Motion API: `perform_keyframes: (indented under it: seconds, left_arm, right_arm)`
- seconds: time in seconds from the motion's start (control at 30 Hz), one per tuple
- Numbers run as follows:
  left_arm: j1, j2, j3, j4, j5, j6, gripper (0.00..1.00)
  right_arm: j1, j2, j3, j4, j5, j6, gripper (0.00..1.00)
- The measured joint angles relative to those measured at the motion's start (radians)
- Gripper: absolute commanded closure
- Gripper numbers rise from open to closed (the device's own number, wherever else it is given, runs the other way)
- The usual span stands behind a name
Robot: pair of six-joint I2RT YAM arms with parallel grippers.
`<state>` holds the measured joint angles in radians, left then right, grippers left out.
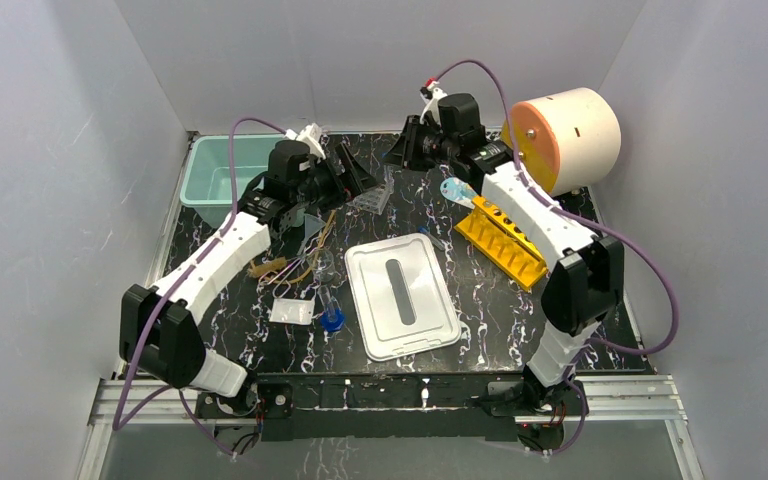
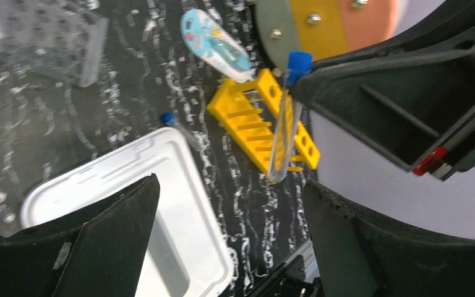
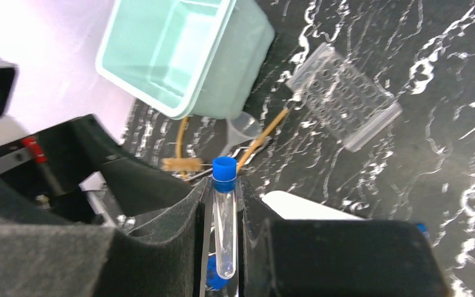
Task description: Organize the chemistry lab equipment
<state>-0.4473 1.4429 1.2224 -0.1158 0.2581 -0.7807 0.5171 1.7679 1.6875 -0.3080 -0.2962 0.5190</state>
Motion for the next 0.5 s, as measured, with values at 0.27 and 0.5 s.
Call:
perform_keyframes:
  seconds: [0.27, 0.5]
  left_arm:
    - [-0.024, 0.037, -0.031, 0.239, 0.084, -0.107, 0.4]
    - [-0.04, 0.086, -0.032, 0.296, 0.129, -0.138, 0.64]
  right_arm:
    - [0.0, -0.083, -0.116, 0.103, -0.034, 0.171, 0.75]
    - [-0.001, -0.084, -0.145, 0.13, -0.056, 0.245, 0.74]
